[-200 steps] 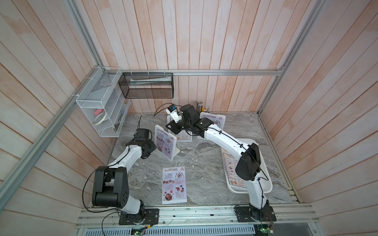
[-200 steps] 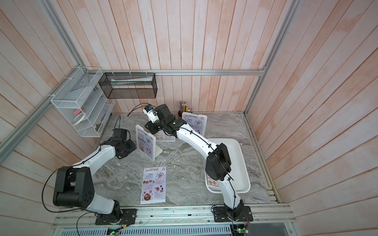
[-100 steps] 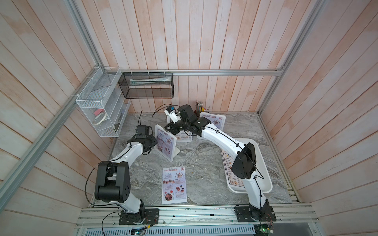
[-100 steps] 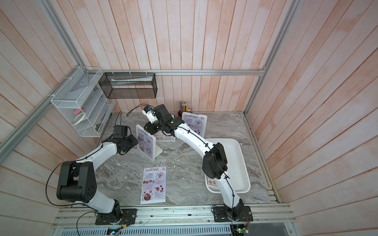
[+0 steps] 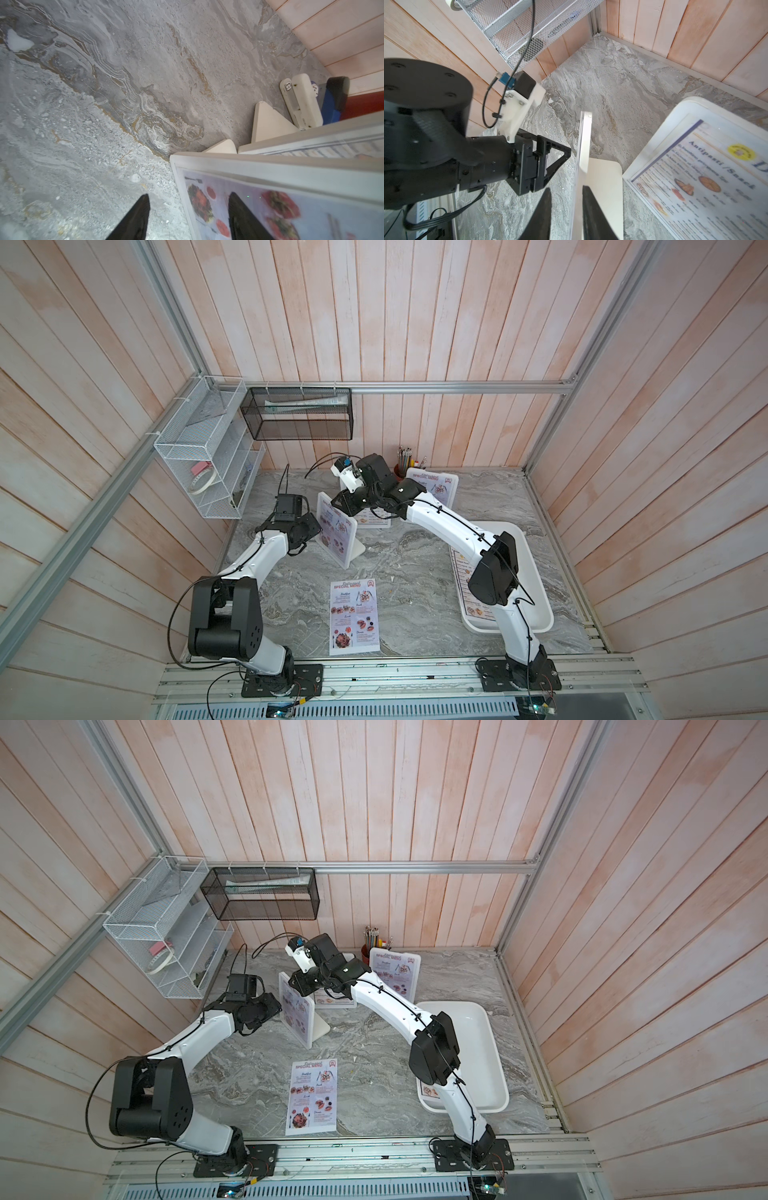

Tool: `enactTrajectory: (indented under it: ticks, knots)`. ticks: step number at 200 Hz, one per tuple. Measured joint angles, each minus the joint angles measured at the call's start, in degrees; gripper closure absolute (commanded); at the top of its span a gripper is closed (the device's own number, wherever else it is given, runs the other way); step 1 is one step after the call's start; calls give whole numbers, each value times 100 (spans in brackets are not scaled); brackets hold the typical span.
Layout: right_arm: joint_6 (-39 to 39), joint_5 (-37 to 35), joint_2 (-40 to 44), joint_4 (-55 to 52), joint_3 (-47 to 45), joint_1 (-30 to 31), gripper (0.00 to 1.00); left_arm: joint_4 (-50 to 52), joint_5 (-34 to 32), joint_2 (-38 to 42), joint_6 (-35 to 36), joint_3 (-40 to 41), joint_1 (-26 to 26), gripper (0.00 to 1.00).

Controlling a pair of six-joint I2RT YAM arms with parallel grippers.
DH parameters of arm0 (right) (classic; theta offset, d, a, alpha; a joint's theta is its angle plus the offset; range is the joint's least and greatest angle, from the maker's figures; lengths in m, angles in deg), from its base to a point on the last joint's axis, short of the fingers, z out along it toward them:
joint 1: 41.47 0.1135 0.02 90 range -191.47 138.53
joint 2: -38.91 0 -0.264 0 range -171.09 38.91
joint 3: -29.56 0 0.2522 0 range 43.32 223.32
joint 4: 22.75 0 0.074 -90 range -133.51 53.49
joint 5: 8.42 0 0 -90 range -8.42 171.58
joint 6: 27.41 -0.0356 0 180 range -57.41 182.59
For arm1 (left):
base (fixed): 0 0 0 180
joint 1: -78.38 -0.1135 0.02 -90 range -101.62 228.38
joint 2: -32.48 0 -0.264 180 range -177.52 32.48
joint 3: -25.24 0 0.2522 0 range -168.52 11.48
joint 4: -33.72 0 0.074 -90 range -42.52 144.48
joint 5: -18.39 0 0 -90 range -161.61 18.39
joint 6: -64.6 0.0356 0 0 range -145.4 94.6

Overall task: Replace the menus in the menu holders
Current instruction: Adjust the menu holder at the center of the board, then take out the menu from the menu holder.

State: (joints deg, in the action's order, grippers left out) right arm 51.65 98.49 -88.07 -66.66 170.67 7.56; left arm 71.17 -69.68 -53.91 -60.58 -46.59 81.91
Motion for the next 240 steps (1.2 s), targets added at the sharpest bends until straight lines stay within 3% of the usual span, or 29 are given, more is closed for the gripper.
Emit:
enactTrajectory:
  ticks: [71,140,240]
  knots:
    - [-28,-7,-175,-155,20,0,80,323,-420,621,-149,74,31,35]
    - [-63,101,-177,-153,20,0,91,621,-592,680,-59,-90,24,34]
    - [-356,511,-177,-96,20,0,94,723,-634,1069,-17,-125,24,34]
